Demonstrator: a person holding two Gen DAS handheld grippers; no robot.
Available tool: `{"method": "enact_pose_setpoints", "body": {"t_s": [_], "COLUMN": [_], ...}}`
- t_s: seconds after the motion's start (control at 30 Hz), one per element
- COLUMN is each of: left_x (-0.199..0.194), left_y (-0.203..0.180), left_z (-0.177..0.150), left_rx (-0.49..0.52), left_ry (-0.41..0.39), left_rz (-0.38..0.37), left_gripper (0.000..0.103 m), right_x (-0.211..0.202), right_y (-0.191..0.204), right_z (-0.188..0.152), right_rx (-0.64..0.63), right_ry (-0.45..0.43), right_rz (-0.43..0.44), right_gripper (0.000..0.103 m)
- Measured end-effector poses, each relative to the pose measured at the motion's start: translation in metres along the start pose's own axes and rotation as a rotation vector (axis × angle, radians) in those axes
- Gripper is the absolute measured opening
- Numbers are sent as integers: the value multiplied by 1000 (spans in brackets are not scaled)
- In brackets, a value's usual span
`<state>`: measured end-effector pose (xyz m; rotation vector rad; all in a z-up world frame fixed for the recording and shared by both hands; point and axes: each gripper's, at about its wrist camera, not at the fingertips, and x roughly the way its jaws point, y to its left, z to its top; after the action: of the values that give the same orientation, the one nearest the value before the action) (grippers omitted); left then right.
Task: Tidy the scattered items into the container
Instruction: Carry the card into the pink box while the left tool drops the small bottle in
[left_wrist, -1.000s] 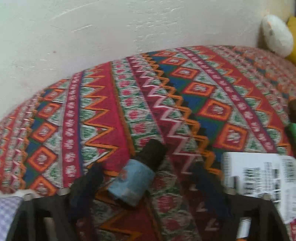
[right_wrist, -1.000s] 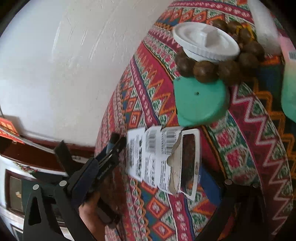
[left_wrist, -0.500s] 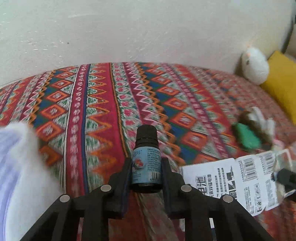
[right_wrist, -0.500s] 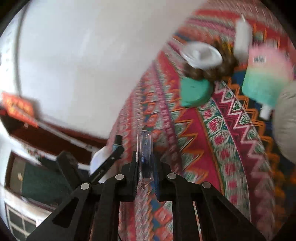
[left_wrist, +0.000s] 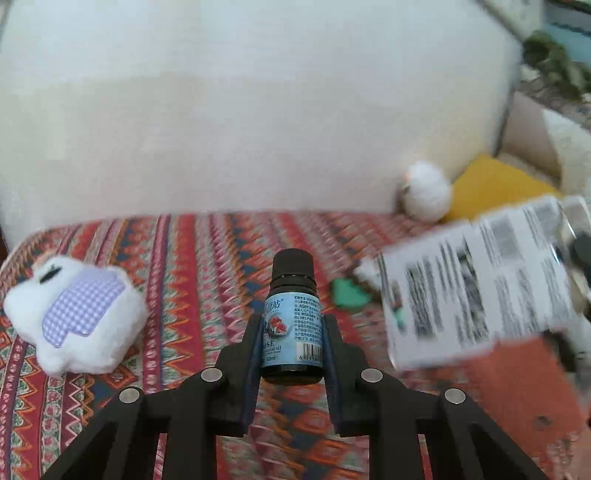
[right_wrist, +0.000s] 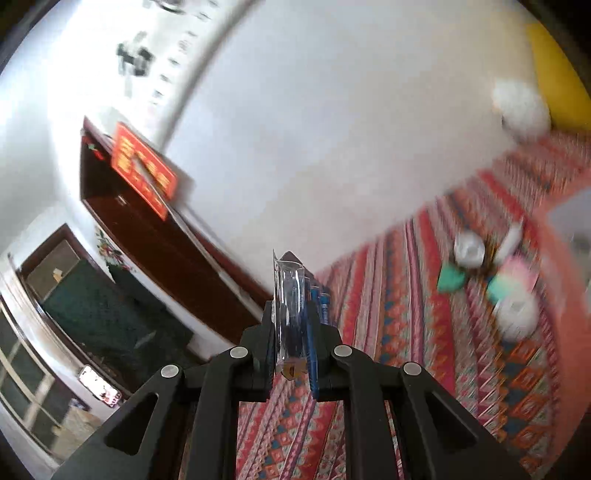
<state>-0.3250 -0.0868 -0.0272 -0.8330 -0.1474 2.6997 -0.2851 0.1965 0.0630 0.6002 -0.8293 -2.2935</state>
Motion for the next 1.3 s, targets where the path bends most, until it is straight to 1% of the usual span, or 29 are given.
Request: {"method": "enact_pose_setpoints", "body": {"t_s": [0.1,0.13,0.23,0.37,0.47,0.53,0.6,0.63,0.67,0.7,0.73,0.77,0.8,0.83,0.87,0.9,0.97,1.03,1.1,1.17,1.3], "left_x": [-32,-40,-53,-55,-43,-30,-11,-2,8,20,30,40,44,47,45,42,39,37,37,37,41], "left_y": [-37,-49,-90,-146,-190,-220,-253,-268,-282,-296,-308,-317,-321,-325,-325,-324,-316,-304,-286,-263,-200], "left_z": [7,10,20,33,41,44,45,45,44,42,38,35,33,31,30,31,34,38,39,38,24], "left_rx": [49,66,117,187,231,253,286,302,317,333,344,352,352,349,343,338,328,307,277,246,175], "left_ry": [-47,-59,-80,-102,-88,-67,-40,-24,2,40,82,122,135,138,116,93,76,68,64,61,83], "left_rz": [-29,-40,-95,-178,-243,-288,-332,-349,-357,-362,-371,-382,-387,-389,-384,-379,-364,-335,-296,-253,-142], "left_gripper": [24,24,24,24,24,24,24,24,24,25,32,41,64,78,81,84,85,85,86,87,87], "right_x": [-45,-67,-127,-192,-220,-233,-239,-237,-235,-230,-228,-228,-235,-244,-250,-257,-267,-270,-263,-250,-219], "right_y": [24,31,47,49,38,23,5,-7,-19,-33,-46,-57,-64,-70,-73,-74,-73,-74,-72,-67,-51], "right_z": [18,21,27,36,42,48,53,56,60,64,67,69,70,70,70,70,72,72,73,71,66], "right_rx": [-66,-95,-163,-225,-245,-239,-215,-200,-187,-165,-121,-80,-43,-4,14,19,13,19,19,9,-50], "right_ry": [-107,-155,-260,-390,-441,-459,-468,-460,-427,-379,-351,-333,-356,-400,-434,-457,-478,-487,-473,-440,-382], "right_rz": [2,-3,-44,-165,-274,-347,-393,-417,-436,-452,-474,-493,-508,-515,-510,-493,-460,-458,-452,-441,-442], "right_gripper": [14,14,14,14,14,14,14,14,15,20,24,44,79,88,90,90,90,90,90,90,90]}}
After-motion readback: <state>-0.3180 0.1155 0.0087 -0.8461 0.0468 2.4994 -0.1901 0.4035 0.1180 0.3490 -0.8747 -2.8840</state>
